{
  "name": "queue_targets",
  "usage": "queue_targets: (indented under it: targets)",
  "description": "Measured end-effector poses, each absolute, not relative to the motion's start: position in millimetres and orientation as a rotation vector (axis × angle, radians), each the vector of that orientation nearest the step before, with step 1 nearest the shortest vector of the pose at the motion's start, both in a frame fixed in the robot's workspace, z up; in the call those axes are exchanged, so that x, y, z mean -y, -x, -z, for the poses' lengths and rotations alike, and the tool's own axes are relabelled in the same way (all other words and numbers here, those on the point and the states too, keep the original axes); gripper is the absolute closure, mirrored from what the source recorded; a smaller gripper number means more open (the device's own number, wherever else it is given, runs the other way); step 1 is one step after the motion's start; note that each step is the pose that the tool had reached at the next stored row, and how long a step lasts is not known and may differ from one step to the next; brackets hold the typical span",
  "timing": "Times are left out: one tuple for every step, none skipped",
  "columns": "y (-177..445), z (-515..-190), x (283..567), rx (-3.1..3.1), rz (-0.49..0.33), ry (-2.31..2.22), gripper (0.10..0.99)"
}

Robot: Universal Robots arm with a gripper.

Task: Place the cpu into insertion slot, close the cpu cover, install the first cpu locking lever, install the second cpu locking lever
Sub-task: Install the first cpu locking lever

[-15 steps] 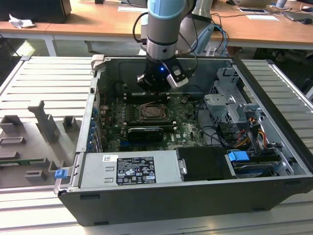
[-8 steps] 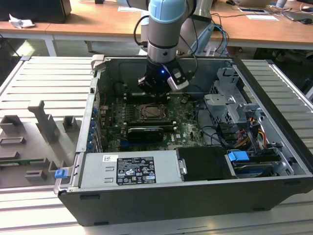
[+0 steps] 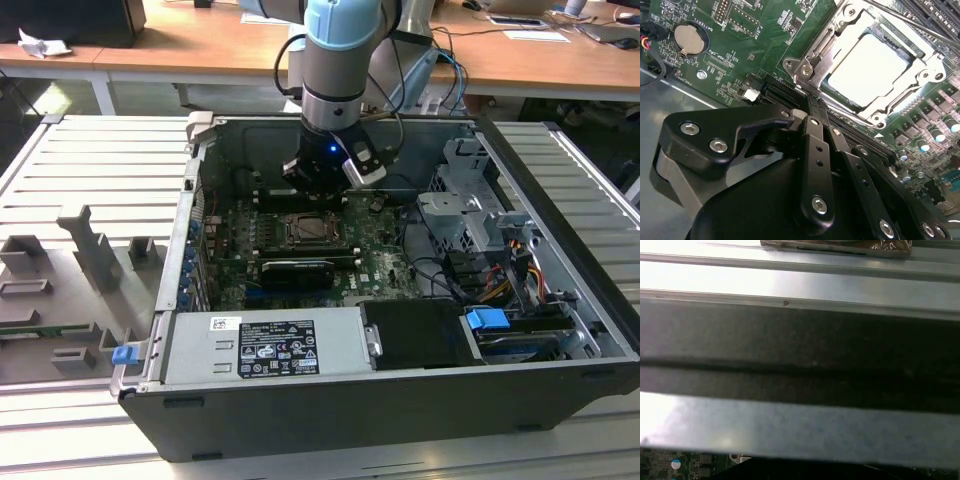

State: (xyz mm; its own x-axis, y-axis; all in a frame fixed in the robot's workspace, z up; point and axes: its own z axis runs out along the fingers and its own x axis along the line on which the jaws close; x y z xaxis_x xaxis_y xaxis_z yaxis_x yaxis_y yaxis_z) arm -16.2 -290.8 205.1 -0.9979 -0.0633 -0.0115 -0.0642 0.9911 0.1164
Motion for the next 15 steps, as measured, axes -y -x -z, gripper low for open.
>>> queue_targets:
  targets:
    - [16.1,-205.0,290.8,-3.127,-0.182,0.1,0.98]
    - [15.9,-204.8,290.7,-3.127,-0.179,0.1,0.98]
    - [15.8,-204.7,290.8,-3.127,-0.175,0.1,0.98]
    - [15.7,-204.6,290.8,-3.128,-0.173,0.1,0.98]
    - [15.6,-204.5,290.8,-3.128,-0.168,0.101,0.98]
    - [15.5,-204.5,290.8,-3.128,-0.166,0.101,0.98]
    - [15.5,-204.4,290.8,-3.128,-0.16,0.1,0.98]
    - [15.5,-204.3,290.8,-3.129,-0.156,0.1,0.98]
    - [15.5,-204.2,290.8,-3.129,-0.151,0.1,0.98]
    - [15.5,-204.0,290.8,-3.13,-0.147,0.1,0.98]
    - [15.5,-203.8,290.8,-3.13,-0.145,0.1,0.98]
    - [15.4,-203.5,290.8,-3.13,-0.143,0.1,0.98]
    - [15.4,-203.2,290.8,-3.13,-0.141,0.101,0.98]
    - [15.3,-202.9,290.8,-3.13,-0.14,0.101,0.98]
    - [15.3,-202.7,290.8,-3.13,-0.139,0.101,0.98]
